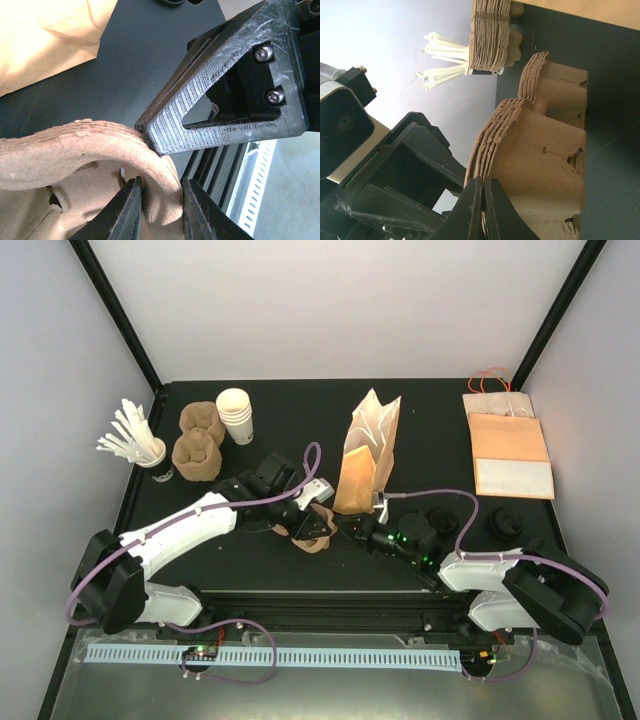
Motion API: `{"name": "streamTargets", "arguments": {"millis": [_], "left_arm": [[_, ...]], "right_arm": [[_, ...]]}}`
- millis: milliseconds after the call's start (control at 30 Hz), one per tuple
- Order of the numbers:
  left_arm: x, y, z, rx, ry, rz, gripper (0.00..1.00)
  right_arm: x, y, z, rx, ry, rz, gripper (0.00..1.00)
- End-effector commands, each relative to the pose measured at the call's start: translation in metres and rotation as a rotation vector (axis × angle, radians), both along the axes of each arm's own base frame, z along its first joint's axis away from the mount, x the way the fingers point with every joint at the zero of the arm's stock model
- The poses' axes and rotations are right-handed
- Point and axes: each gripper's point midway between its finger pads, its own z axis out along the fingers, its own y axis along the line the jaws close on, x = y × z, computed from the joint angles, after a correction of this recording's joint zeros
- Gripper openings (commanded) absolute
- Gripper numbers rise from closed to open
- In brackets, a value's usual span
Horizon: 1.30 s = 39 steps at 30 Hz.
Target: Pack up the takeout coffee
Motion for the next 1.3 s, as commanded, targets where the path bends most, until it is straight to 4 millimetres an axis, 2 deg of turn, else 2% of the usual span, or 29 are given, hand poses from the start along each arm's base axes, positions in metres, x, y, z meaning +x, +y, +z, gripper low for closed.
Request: {"name": "streamTargets", "arguments": {"millis": [0, 300, 600, 700, 900, 1133, 1267], "left_arm": [[0.002, -0.018, 0.041, -0.183, -0.047, -0.015, 0.24], [0.010, -0.011, 0.057, -0.289, -0.025, 0.048, 0.27], [0.014, -0.002, 0.056, -0.322, 0.023, 0.084, 0.11], [0.013, 0.000, 0.055, -0.329, 0.034, 0.097, 0.10], [0.022, 0.019, 0.025, -0.144, 0.094, 0.232, 0.37], [0.004, 0.033, 0.022, -0.067, 0.130, 0.309, 0.50], [0.002, 0.037, 0.016, -0.062, 0.135, 0.356, 0.56]], "right_arm": [[-0.013, 0.010, -0.007, -0.059, -0.013, 0.094, 0.01], [-0.015, 0.007, -0.028, -0.165, -0.013, 0.104, 0.01], [-0.018, 0.003, -0.039, -0.183, -0.003, 0.105, 0.01], [-0.017, 0.003, -0.038, -0.184, -0.008, 0.106, 0.01], [-0.017, 0.007, -0.031, -0.172, -0.030, 0.115, 0.01], [-0.013, 0.013, -0.019, -0.151, -0.061, 0.125, 0.01], [-0.013, 0.017, -0.015, -0.138, -0.071, 0.135, 0.01]]}}
